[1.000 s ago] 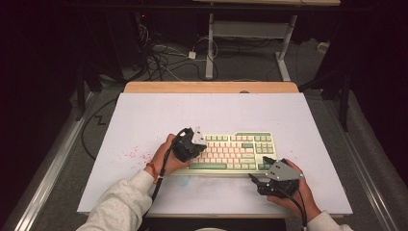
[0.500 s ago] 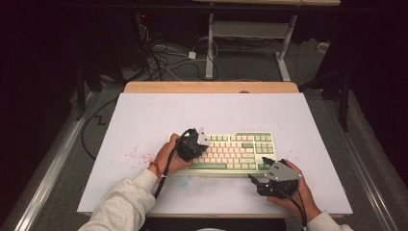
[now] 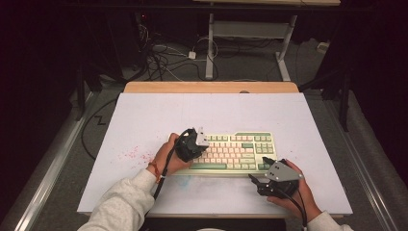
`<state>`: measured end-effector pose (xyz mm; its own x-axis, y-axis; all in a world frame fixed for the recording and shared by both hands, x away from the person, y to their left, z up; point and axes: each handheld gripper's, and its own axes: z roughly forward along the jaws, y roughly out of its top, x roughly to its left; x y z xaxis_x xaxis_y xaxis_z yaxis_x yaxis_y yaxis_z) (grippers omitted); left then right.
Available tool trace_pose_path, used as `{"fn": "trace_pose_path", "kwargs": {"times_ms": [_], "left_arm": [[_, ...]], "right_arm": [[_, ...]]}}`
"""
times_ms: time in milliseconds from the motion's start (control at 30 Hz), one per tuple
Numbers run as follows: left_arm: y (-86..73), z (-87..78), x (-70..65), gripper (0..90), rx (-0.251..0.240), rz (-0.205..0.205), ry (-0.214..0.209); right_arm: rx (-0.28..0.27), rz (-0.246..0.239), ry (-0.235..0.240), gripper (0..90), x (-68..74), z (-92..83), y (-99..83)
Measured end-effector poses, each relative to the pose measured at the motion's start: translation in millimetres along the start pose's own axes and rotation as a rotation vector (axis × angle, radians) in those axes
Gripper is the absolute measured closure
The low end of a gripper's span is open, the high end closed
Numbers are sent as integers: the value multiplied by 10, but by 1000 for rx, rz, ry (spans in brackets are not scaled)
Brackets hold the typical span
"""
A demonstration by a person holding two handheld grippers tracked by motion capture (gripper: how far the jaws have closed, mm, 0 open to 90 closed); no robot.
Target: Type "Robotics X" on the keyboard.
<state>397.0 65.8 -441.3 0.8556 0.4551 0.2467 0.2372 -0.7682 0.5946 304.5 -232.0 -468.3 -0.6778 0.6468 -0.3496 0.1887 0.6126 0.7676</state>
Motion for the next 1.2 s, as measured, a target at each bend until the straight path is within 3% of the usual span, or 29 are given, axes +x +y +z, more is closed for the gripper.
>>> {"fn": "trace_pose_path", "kwargs": {"times_ms": [333,500,633,833,1200], "left_arm": [[-29,-108,26,718,-47,-19,18],[-37,-125,28,557,-56,-33,38],[-38,-161,6,428,-91,-41,61],[-45,-196,-49,252,-125,-27,96],[-76,-304,-116,181,-182,-3,112]], "right_arm": [[2,5,-5,269,-10,-7,-2],[0,8,2,269,-14,-5,-4],[2,18,1,269,-22,-6,-5],[3,22,1,270,-28,-6,-7],[5,25,1,270,-31,-8,-5]]}}
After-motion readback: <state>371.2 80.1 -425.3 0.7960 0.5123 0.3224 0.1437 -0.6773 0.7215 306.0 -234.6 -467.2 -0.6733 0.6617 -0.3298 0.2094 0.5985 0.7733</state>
